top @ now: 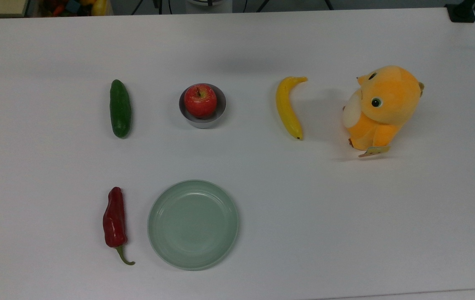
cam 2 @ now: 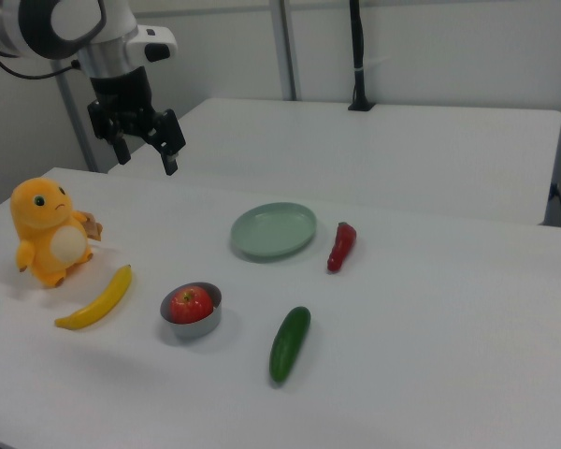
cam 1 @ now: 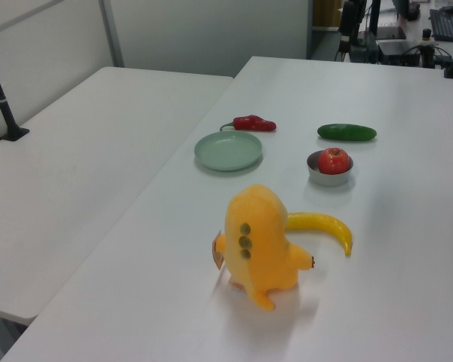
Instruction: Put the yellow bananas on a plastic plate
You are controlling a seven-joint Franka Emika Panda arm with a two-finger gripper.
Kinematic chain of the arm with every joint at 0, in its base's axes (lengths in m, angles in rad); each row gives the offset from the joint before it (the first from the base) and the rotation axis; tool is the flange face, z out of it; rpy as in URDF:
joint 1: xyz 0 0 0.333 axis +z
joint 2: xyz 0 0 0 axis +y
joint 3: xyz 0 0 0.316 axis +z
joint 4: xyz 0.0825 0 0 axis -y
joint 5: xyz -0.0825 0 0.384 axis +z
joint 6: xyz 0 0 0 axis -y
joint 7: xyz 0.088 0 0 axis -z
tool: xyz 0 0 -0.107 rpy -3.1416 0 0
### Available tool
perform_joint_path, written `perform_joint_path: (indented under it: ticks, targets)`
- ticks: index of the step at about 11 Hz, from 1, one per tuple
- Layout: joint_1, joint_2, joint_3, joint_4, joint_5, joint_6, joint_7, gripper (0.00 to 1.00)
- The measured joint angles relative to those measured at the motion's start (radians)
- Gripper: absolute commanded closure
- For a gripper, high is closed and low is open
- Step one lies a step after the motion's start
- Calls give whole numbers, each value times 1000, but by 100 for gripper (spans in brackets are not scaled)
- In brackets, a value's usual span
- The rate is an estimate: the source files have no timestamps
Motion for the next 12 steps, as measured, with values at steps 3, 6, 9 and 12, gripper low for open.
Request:
perform_joint_path:
  ticks: [3,6,9,12]
  targets:
    - [-1,0,0,0,0,0,0,0]
    - [-2,0,-1,0,0,0,0,0]
    - [-1,1,-1,-15,0,0,-6,0]
    - [19,14,3,-49,0,0,-8,0]
